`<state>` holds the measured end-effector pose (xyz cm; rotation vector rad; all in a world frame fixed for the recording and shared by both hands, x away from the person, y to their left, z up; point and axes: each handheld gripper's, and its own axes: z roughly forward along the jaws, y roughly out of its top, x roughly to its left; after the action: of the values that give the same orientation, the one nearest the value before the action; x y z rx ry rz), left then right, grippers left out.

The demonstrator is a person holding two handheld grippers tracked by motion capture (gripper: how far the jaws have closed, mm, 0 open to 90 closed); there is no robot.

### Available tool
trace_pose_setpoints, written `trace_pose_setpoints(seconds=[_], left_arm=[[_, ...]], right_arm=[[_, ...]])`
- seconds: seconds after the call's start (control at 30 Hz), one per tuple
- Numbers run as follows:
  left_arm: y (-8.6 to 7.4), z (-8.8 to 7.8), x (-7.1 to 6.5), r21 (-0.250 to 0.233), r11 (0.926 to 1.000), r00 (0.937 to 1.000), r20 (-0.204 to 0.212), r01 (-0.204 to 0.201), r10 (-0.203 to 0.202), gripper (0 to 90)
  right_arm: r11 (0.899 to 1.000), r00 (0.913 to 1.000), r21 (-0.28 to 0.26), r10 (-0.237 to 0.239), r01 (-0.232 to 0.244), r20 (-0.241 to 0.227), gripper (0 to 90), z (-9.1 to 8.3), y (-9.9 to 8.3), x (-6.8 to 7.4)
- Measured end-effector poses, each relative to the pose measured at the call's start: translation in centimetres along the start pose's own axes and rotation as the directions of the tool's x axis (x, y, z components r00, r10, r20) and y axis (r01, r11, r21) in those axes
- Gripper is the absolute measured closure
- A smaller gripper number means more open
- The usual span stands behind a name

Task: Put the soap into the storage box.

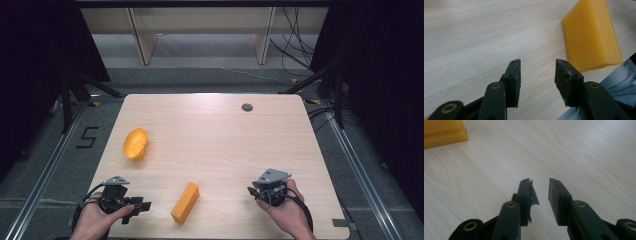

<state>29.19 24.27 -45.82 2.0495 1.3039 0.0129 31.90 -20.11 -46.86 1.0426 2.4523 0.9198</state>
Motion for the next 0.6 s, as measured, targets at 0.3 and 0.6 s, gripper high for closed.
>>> trace_pose_setpoints(seconds=[0.3,0.6], left_arm=[[1.9,-0.2,-1.7,0.018,0.9997,0.9997,0.020,-0.016,0.016,45.9],[5.4,0.8,-4.4,0.191,0.9788,0.9971,0.030,-0.074,0.070,32.7]], right_arm=[[1.000,1.0000,0.015,-0.001,0.001,-0.007,69.0,0.1,0.0,0.2],[1.000,1.0000,0.019,-0.006,0.006,-0.004,67.1,0.2,-0.1,0.1]])
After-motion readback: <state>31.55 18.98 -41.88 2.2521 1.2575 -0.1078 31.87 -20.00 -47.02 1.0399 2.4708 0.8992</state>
